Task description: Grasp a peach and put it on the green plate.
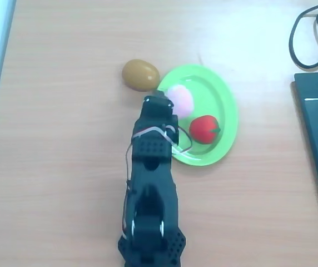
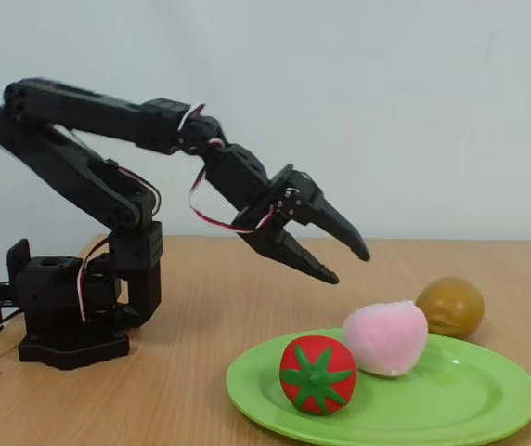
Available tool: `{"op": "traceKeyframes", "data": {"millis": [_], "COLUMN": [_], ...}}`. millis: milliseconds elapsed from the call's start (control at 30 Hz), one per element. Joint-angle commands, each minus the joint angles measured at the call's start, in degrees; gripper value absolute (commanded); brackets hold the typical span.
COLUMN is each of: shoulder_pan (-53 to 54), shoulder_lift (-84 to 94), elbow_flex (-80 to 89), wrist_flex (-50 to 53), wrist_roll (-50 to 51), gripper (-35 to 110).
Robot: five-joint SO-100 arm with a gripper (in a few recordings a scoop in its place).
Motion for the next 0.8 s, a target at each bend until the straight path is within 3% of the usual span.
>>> {"op": "traceKeyframes", "data": {"millis": [0,167,433,767], "shoulder_pan": [-1.58,-3.25,-5.19,-13.97], "shoulder_lift": [10.2,18.11,27.07,36.83], "elbow_flex": [5.71,12.66,29.88,30.94], "wrist_flex": [-2.46,-4.66,-16.79,2.2], "wrist_roll": [-2.64,-5.71,-11.16,-4.83], "gripper": [11,-3,-8,-8]}}
